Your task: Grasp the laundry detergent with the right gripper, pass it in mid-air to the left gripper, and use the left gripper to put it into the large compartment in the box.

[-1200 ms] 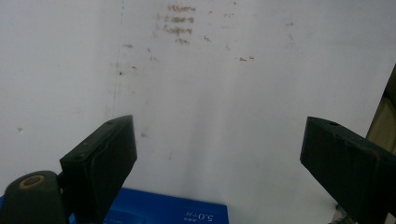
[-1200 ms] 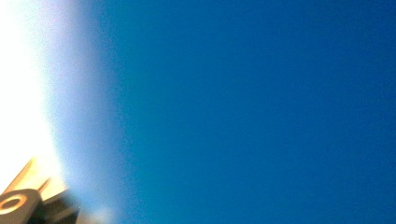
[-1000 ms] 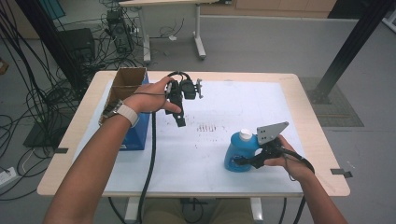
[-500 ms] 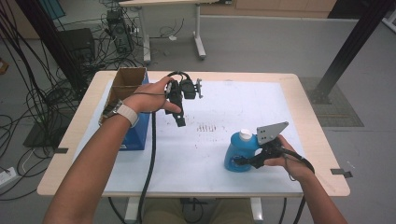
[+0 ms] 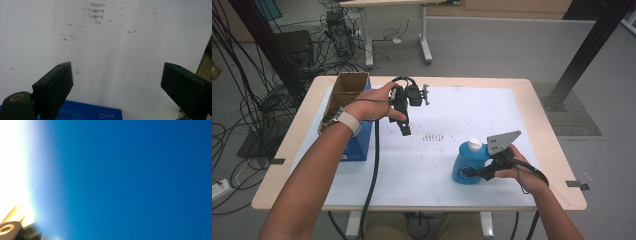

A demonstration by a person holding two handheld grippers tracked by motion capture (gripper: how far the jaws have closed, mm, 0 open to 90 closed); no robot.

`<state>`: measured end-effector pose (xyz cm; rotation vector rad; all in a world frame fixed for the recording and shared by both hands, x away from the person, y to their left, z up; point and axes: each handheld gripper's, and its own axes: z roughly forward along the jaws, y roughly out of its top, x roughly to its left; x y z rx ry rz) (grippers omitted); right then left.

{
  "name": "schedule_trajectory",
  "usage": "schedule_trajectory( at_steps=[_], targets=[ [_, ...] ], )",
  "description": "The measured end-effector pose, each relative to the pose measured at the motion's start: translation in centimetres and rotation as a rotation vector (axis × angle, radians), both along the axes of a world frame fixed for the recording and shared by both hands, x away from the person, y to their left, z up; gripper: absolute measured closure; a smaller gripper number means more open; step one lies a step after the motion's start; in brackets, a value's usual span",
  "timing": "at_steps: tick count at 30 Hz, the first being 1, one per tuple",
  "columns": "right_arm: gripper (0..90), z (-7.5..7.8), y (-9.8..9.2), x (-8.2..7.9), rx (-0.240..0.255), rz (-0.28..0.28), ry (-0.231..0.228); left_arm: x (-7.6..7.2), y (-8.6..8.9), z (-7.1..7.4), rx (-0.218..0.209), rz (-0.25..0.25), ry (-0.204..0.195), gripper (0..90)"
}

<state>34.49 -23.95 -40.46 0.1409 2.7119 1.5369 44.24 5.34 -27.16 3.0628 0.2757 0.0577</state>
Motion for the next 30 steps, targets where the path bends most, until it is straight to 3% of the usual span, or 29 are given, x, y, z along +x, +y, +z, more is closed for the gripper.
schedule_trajectory(
  at_steps=[30],
  targets=[
    [43.3, 0.0, 0.01, -0.04, 0.0, -0.002, 0.001, -0.05, 0.0, 0.12, 0.002, -0.002, -0.004, 11.1]
  ],
)
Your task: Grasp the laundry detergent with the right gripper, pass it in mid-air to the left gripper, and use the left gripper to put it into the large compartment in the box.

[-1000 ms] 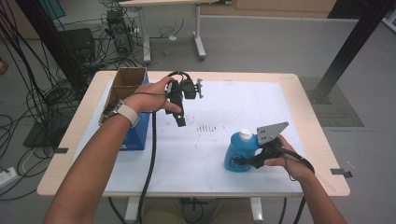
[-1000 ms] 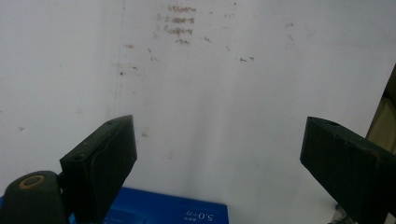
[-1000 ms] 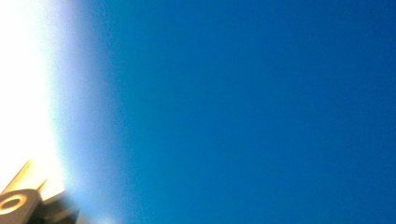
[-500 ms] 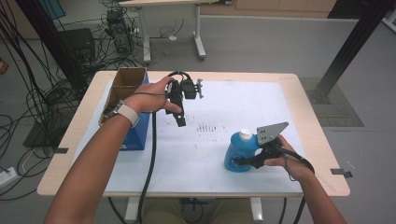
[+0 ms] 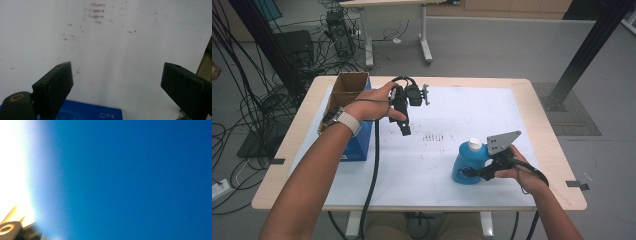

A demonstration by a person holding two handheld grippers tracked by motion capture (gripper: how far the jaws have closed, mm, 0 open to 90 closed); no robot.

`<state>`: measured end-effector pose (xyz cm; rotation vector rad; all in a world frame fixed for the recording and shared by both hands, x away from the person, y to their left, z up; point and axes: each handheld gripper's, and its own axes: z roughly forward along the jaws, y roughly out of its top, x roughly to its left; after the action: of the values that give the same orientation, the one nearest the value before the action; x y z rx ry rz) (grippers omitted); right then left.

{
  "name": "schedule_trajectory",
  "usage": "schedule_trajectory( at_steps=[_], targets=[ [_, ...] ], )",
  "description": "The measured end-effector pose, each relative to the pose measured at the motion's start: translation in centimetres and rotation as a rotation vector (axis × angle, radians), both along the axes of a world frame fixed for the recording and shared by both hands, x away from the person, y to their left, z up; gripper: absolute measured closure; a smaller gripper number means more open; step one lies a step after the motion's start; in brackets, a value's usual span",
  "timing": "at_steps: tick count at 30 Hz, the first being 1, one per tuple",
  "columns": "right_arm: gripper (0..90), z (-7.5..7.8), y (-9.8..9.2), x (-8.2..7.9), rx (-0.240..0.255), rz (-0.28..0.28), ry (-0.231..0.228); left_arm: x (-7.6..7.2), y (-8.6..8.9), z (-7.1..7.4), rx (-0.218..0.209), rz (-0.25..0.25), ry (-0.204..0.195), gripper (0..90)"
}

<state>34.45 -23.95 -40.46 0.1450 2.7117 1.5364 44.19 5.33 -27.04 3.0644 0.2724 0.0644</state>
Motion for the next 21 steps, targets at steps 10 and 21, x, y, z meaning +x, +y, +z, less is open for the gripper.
schedule_trajectory(
  at_steps=[10, 21],
  targets=[
    [43.3, 0.0, 0.0, 0.01, 0.0, -0.001, 0.002, -0.02, 0.09, 0.04, 0.001, 0.005, -0.003, 11.0],
    [43.2, -0.01, 0.0, 0.04, 0.001, -0.002, 0.003, -0.01, 0.21, 0.05, 0.001, 0.005, -0.005, 10.9]
  ],
)
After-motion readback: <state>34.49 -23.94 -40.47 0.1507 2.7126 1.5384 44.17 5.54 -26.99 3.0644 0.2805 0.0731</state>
